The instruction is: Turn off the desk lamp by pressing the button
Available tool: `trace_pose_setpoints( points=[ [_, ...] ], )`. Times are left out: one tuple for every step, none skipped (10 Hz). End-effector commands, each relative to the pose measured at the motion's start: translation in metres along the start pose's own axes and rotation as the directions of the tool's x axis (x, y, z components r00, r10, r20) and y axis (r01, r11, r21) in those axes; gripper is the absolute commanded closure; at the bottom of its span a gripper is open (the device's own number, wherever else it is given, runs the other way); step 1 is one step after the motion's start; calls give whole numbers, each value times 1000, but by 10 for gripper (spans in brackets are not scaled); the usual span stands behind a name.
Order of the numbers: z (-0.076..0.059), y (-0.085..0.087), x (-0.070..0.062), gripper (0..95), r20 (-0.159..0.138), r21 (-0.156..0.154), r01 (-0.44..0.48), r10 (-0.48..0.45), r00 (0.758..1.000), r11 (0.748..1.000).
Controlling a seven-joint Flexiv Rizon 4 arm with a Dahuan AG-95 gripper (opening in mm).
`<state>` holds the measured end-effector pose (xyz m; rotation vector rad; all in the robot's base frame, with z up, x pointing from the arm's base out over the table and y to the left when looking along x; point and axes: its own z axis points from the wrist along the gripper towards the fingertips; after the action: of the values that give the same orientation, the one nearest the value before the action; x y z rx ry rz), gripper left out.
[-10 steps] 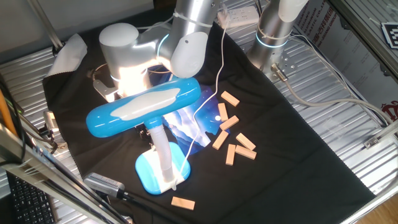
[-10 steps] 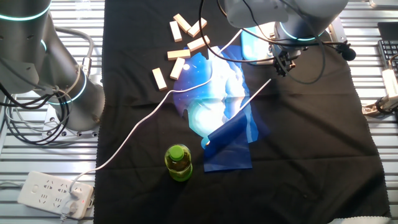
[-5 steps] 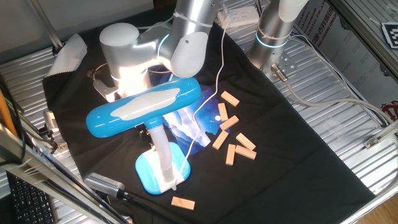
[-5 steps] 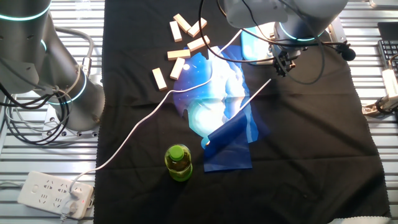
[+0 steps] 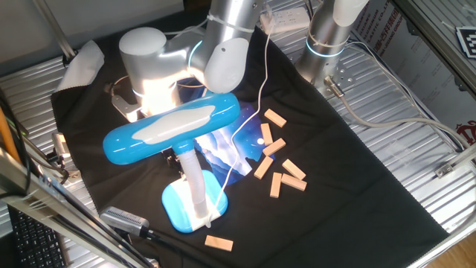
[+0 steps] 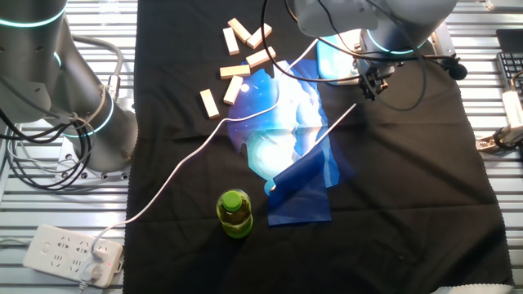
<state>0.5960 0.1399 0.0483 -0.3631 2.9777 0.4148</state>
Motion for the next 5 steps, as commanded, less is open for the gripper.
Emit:
trace_pose_setpoints(
  points=[
    [1,0,0,380,3,0,3,-3,1000,1000],
    [1,0,0,380,3,0,6,-6,1000,1000],
    [1,0,0,380,-1,-2,7,-7,1000,1000],
    [1,0,0,380,-7,-4,15,-15,1000,1000],
    [1,0,0,380,-15,-6,20,-20,1000,1000]
  ],
)
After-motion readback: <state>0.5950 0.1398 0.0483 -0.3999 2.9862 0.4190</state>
